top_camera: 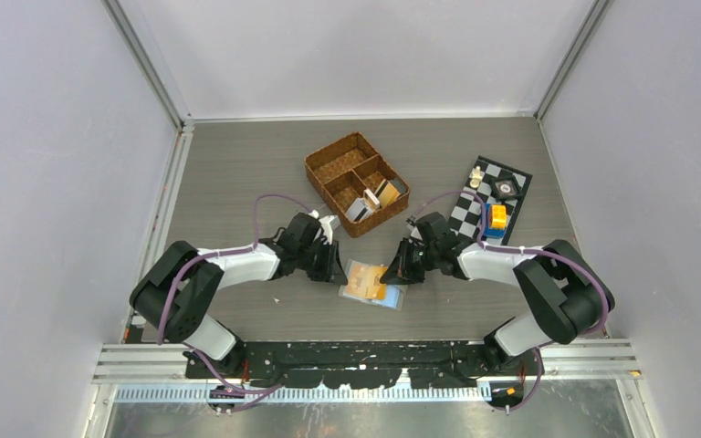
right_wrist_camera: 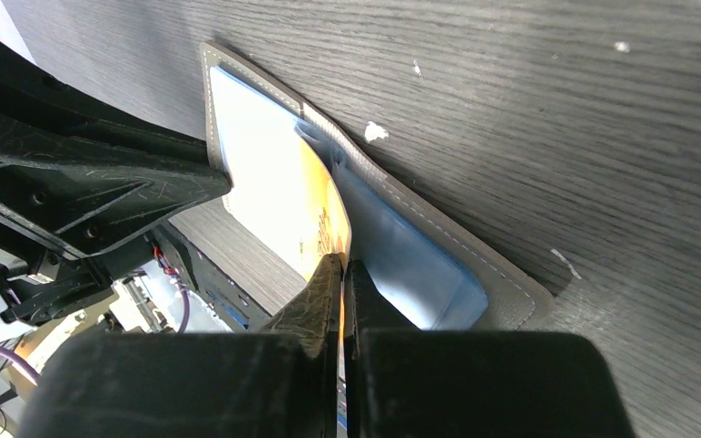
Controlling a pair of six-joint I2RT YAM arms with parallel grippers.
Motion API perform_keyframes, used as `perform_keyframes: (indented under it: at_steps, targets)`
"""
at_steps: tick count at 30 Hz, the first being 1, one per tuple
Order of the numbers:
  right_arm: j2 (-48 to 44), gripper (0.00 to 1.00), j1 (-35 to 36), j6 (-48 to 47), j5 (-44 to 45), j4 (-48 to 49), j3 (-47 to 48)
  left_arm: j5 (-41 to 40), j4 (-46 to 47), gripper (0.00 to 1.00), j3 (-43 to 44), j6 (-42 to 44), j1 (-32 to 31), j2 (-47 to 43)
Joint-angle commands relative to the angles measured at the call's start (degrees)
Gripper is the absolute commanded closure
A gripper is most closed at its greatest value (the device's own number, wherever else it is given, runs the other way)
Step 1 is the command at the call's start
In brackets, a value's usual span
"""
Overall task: Put the credit cards into the card holder
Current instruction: Insert the credit card into the card holder.
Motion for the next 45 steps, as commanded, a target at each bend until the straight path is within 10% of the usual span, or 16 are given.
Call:
perform_keyframes:
  at_steps: [1,24,34,45]
  targets:
    - [1.7,0.99,-0.3,-0.9,7.3,-1.3,-1.2,-0.8,-1.8,0.85,1.2,0.9,-0.2,0.9]
    - [4.9,0.98,7.2,12.0,15.4,13.1,-4.2,1.7,1.4,0.86,-0.9,-1.9,-0.2,-1.0]
    - [-5.7,0.58,8.1,9.5,19.3,-0.5,-2.8,1.4,1.4,0.81,-1.9,-2.9,-0.2,-3.3]
    - [-10.0,0.44,12.4,8.5,24.4,-11.0,1.0,3.2,5.8,0.77,-2.3,-5.1,-0.2,-4.0]
